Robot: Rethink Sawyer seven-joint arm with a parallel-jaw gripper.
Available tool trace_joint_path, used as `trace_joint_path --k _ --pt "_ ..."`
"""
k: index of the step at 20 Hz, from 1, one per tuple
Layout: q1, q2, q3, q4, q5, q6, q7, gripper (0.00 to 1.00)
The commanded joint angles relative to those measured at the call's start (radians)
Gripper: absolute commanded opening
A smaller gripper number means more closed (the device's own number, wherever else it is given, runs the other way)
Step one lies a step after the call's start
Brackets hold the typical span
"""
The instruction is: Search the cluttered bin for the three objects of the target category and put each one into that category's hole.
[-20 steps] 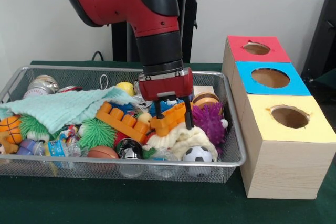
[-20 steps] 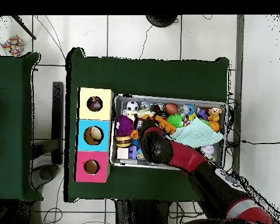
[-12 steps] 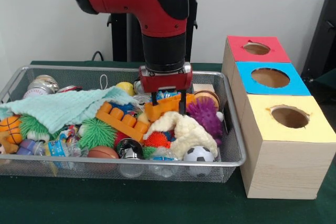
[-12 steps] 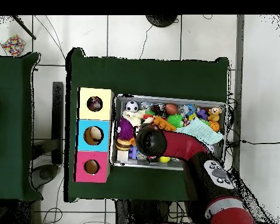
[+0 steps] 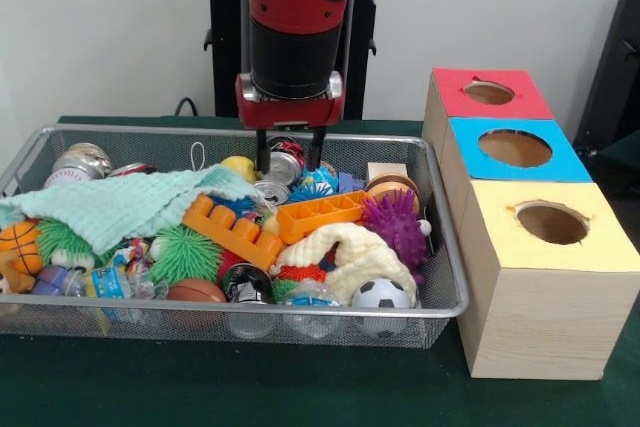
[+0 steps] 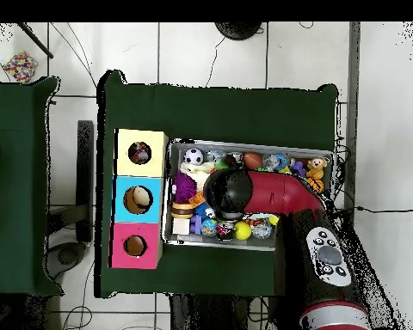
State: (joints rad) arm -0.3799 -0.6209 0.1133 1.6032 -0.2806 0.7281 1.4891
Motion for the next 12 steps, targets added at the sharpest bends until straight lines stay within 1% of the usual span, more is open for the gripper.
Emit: trace_joint_path --k 1,4,6,8,12 --pt "-0.016 -0.015 0.009 -0.085 -0.106 0.078 -0.085 1.00" --pt "-0.028 -0.020 0.032 -0.069 -0.088 0.065 -0.059 1.00" --pt "-0.032 -0.026 0.042 -0.076 -0.091 0.084 -0.078 1.00" --pt "-0.034 -0.036 0.040 -0.090 -0.113 0.102 -0.111 1.00" --pt "-0.044 -0.031 0.028 -0.120 -0.148 0.113 -0.143 1.00"
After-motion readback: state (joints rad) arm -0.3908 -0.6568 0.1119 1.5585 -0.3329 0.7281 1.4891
